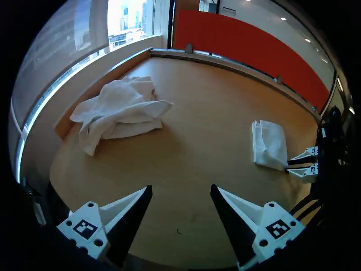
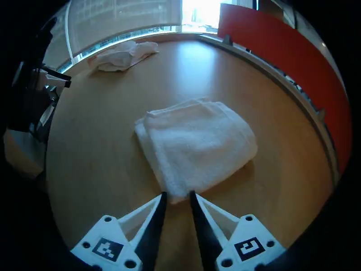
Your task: Fold towel
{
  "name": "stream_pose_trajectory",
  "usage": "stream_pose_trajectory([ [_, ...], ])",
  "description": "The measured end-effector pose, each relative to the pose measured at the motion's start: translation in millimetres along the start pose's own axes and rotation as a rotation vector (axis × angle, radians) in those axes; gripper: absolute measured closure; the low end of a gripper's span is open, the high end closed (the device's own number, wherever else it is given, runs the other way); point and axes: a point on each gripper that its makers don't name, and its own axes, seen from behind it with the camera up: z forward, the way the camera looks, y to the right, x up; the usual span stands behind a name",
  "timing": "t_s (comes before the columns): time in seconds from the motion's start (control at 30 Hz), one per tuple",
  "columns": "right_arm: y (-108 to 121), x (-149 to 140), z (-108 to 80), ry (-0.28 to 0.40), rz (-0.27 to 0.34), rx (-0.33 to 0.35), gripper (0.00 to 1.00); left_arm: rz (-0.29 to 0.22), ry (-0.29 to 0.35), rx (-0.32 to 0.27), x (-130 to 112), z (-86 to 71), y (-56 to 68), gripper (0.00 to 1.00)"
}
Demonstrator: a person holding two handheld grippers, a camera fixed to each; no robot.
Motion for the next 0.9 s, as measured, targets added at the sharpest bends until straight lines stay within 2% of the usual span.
stream_pose_trajectory([
  [0.37, -1.1, -4.2, -0.1, -0.005, 0.007, -0.012, 0.66, 0.003, 0.001, 0.000, 1.4, 1.2, -0.2, 0.04],
  [0.6, -1.4, -5.2, 0.5, -0.005, 0.017, -0.013, 0.70, 0.005, 0.001, -0.001, 2.2, 1.9, 0.6, 0.04],
  [0.73, -1.7, -5.5, 0.6, -0.005, 0.018, -0.011, 0.75, 0.006, 0.001, -0.001, 2.1, 2.1, 1.1, 0.04],
  [0.9, -2.7, -5.0, 0.8, -0.002, 0.017, -0.012, 0.86, 0.006, 0.001, -0.001, 2.4, 2.2, 1.6, 0.04],
])
